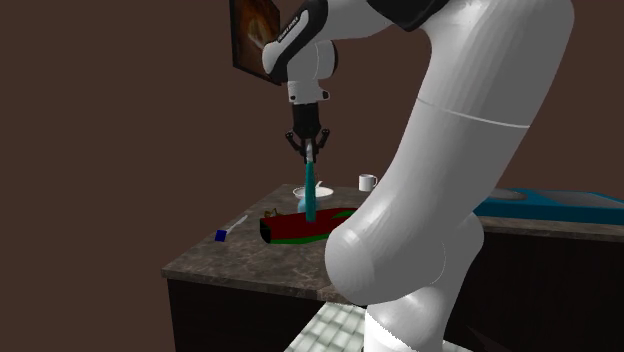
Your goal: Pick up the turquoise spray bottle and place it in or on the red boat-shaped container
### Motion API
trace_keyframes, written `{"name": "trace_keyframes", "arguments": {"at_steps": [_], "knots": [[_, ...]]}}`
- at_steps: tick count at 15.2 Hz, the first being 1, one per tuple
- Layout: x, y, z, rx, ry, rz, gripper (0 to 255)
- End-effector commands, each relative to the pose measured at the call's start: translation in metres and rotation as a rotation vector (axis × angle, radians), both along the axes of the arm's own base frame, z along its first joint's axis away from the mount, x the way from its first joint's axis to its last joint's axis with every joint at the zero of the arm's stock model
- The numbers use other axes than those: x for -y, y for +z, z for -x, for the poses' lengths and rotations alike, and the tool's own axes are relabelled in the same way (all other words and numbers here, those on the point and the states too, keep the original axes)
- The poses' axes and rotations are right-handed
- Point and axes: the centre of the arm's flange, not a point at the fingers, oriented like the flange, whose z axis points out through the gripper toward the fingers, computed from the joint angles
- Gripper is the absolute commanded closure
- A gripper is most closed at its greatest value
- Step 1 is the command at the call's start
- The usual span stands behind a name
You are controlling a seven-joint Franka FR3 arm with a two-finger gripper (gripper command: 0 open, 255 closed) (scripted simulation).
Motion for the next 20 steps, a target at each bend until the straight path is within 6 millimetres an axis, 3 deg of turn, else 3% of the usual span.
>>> {"name": "trace_keyframes", "arguments": {"at_steps": [1,5,20], "knots": [[0.001,0.010,0.000,0.000,0.000,0.000,255],[0.000,0.027,0.000,0.000,0.000,0.000,255],[0.164,0.116,-0.069,0.000,0.000,0.000,255]]}}
